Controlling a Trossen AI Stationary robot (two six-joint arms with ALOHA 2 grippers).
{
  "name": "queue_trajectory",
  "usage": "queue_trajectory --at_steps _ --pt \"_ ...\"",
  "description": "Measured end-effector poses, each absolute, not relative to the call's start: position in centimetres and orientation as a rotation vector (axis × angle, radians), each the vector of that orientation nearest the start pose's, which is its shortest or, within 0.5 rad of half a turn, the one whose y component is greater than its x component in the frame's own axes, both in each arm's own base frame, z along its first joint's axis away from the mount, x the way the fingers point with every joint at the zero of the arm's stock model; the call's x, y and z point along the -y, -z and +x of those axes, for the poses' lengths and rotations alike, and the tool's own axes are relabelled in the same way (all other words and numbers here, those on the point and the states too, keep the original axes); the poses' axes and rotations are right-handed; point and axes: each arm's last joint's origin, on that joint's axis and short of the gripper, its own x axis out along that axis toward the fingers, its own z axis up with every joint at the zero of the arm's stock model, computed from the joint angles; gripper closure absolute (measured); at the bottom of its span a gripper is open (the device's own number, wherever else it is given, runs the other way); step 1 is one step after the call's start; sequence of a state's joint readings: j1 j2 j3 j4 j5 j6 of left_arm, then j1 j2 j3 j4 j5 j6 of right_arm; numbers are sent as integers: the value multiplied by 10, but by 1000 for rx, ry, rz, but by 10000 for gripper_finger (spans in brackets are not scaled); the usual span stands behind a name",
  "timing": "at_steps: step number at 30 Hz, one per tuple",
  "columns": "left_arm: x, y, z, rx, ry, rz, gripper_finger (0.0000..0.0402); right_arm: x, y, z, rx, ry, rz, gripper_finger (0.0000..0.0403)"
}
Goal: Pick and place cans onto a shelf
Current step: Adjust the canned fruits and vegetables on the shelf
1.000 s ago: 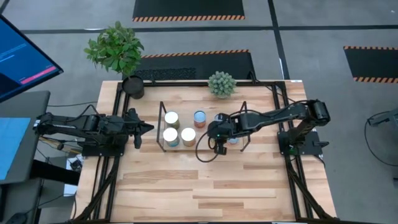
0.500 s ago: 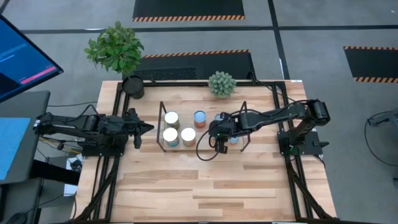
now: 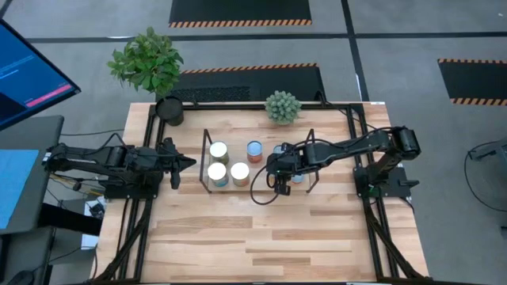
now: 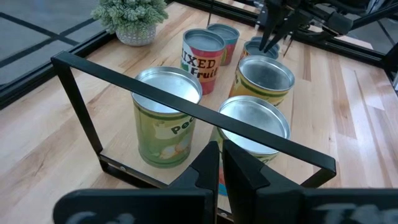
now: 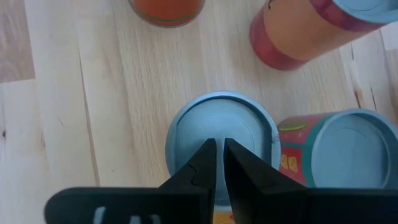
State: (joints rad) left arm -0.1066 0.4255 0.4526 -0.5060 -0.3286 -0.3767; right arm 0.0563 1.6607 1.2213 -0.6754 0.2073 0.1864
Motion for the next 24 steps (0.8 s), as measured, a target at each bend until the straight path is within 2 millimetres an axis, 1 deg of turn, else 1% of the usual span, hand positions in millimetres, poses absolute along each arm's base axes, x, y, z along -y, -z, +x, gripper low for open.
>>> queue_trajectory --at_steps 4,8,11,24 --pt "2 -235 108 -421 -303 -265 393 -13 -230 333 -1086 237 20 349" --pt "2 -235 108 -422 -301 -257 393 -13 -225 335 -1099 234 11 349" --pt "2 -235 108 -423 -300 -251 393 -13 -227 337 -1080 232 12 349" --pt "2 -235 108 -423 -299 -250 393 -13 -226 334 -1107 250 39 349"
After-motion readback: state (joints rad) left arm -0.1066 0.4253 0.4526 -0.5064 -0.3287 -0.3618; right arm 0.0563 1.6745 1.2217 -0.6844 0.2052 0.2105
